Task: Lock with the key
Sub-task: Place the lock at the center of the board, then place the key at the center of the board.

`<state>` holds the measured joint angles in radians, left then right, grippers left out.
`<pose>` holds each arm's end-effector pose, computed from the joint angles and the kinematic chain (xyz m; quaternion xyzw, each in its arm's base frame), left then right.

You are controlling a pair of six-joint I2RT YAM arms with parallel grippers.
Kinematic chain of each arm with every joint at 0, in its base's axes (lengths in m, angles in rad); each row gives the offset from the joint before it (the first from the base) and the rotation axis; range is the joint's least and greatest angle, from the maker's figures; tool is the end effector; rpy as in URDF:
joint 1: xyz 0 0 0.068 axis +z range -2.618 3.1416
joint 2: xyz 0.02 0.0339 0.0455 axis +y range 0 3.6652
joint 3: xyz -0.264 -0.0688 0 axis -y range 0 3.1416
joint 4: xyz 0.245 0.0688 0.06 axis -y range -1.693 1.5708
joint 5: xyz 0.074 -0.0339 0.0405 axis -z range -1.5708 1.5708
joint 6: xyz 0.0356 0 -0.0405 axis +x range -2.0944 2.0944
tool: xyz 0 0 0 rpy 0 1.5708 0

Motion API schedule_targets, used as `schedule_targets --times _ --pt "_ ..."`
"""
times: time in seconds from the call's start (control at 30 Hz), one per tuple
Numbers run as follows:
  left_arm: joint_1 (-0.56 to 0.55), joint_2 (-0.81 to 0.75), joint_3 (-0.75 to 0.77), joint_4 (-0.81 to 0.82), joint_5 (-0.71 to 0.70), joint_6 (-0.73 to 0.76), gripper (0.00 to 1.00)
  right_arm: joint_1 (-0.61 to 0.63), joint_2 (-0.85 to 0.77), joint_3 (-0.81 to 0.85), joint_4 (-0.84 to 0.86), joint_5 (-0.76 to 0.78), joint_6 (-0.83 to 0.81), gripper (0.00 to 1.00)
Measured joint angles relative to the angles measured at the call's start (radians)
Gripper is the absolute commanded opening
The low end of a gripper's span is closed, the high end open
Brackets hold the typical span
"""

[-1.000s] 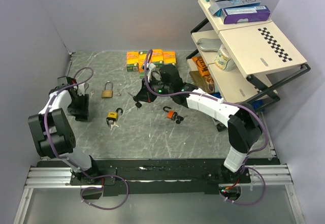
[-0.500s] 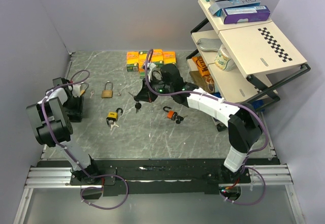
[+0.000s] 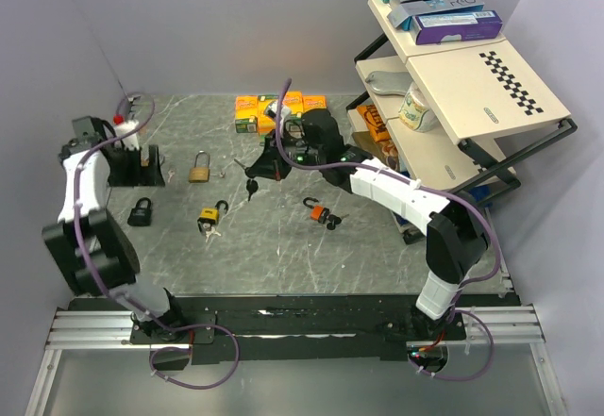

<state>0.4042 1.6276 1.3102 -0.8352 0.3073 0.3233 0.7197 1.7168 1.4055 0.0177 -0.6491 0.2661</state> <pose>0.3079 0.1200 0.2590 -0.0073 0.9672 -0.0669 0.2450 0.2926 0.2851 0.3271 -0.3563 0.6988 0.4929 0.3765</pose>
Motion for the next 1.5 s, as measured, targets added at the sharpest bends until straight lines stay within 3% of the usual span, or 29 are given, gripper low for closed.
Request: schedule_targets --times 0.2,0.33,0.4,0.63,0.8,1.0,1.03,1.1,1.17,1.2,1.3,1.5 --pt "-0.028 -0.338 0.016 -0.006 0.382 -0.021 0.96 -0.019 0.000 0.013 0.075 -0.024 0.089 0.00" --pt "-0.142 -0.571 -0.136 0.146 0.650 -0.134 0.97 -0.031 0.000 0.014 0.174 -0.056 0.196 0.00" --pt "-0.217 -0.623 -0.208 0.228 0.700 -0.212 0.98 -0.031 0.000 0.014 0.211 -0.069 0.235 0.00" --pt "-0.449 -0.638 -0.395 0.488 0.680 -0.462 0.80 -0.011 -0.006 -0.028 0.294 -0.098 0.302 0.00" --pt "-0.488 -0.613 -0.392 0.554 0.635 -0.503 0.60 0.023 -0.019 -0.067 0.295 -0.100 0.305 0.00" --pt "-0.522 -0.590 -0.392 0.576 0.616 -0.515 0.21 0.038 -0.040 -0.087 0.293 -0.073 0.287 0.00" --pt "-0.525 -0.590 -0.392 0.578 0.618 -0.514 0.07 0.038 -0.040 -0.087 0.293 -0.066 0.285 0.00" --pt "-0.529 -0.590 -0.391 0.577 0.616 -0.514 0.01 0.037 -0.040 -0.087 0.289 -0.063 0.275 0.00" --pt "-0.528 -0.590 -0.390 0.571 0.616 -0.526 0.01 0.036 -0.040 -0.087 0.289 -0.063 0.257 0.13" --pt "-0.528 -0.590 -0.389 0.568 0.614 -0.529 0.01 0.036 -0.040 -0.087 0.288 -0.063 0.248 0.35" --pt "-0.526 -0.590 -0.387 0.546 0.588 -0.521 0.01 0.032 -0.042 -0.087 0.269 -0.049 0.237 0.68" --pt "-0.423 -0.556 -0.348 0.417 0.520 -0.439 0.01 -0.003 -0.051 -0.086 0.185 -0.033 0.188 0.94"
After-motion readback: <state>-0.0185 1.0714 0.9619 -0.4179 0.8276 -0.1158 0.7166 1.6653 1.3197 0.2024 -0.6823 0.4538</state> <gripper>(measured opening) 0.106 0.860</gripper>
